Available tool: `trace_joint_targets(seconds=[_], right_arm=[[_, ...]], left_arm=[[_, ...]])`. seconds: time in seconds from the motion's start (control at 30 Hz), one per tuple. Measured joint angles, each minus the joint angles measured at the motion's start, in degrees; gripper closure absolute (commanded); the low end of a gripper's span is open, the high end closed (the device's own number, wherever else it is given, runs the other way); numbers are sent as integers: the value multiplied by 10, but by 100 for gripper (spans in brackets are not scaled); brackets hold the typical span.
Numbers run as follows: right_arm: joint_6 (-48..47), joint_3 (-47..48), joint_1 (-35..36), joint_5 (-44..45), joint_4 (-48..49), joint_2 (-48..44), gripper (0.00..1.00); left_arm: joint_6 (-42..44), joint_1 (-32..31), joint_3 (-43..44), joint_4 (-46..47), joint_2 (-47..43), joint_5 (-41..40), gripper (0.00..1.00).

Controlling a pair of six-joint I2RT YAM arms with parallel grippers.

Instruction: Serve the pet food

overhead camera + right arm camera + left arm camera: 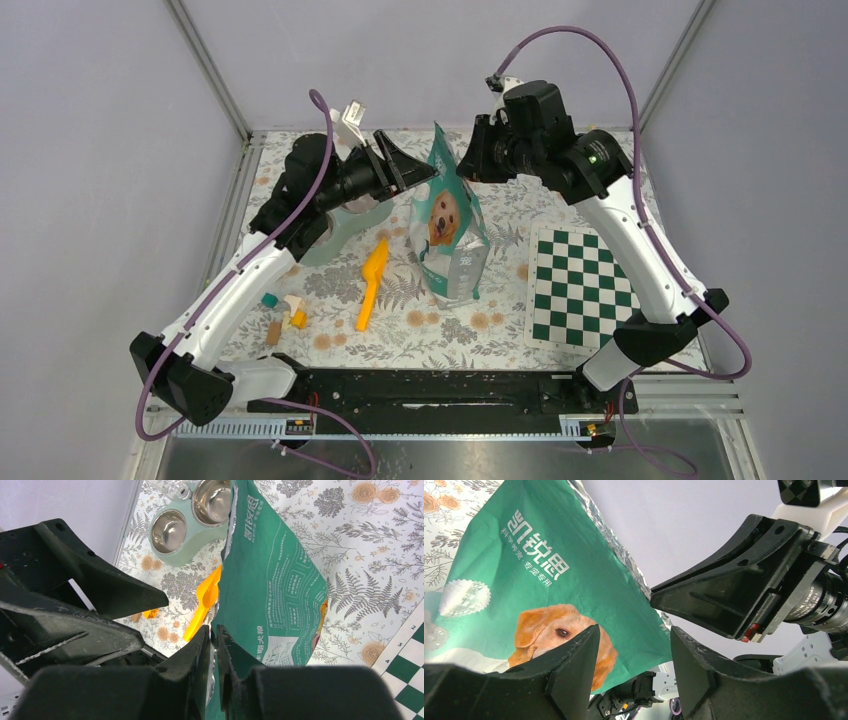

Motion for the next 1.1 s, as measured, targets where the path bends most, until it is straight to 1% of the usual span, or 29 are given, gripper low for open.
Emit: trace_joint_targets(seconds=[0.13, 0.23, 0.27, 0.33, 0.4, 0.7, 0.83, 0.93, 1.03, 1.07, 1.1], right_arm=[[0, 0, 0, 2, 1, 7, 88], [0, -2, 0, 2, 2, 7, 89], [0, -2, 0, 2, 3, 7, 89], [0, -5, 0, 2, 6, 6, 83], [0, -7, 0, 2, 6, 5, 81], [-1, -12, 0, 2, 13, 3, 80], [10, -19, -4, 1, 21, 2, 73], [22, -37, -8, 1, 37, -4, 73], [39, -59, -12, 2, 57, -11, 77], [44, -66, -13, 2, 64, -14, 77], [50, -75, -15, 2, 73, -17, 75]], left_arm=[[1, 0, 0, 0, 0, 0, 45], [3, 0, 0, 0, 0, 0, 45], [4, 0, 0, 1, 1, 0, 45], [5, 0, 0, 1, 3, 0, 45], [6, 0, 1, 1, 7, 0, 45], [11, 0, 2, 4, 16, 0, 45], [16, 0, 2, 6, 16, 0, 45], [18, 0, 2, 9, 16, 0, 46], [20, 0, 2, 9, 16, 0, 46], [21, 0, 2, 9, 16, 0, 46], [22, 0, 2, 9, 16, 0, 46]])
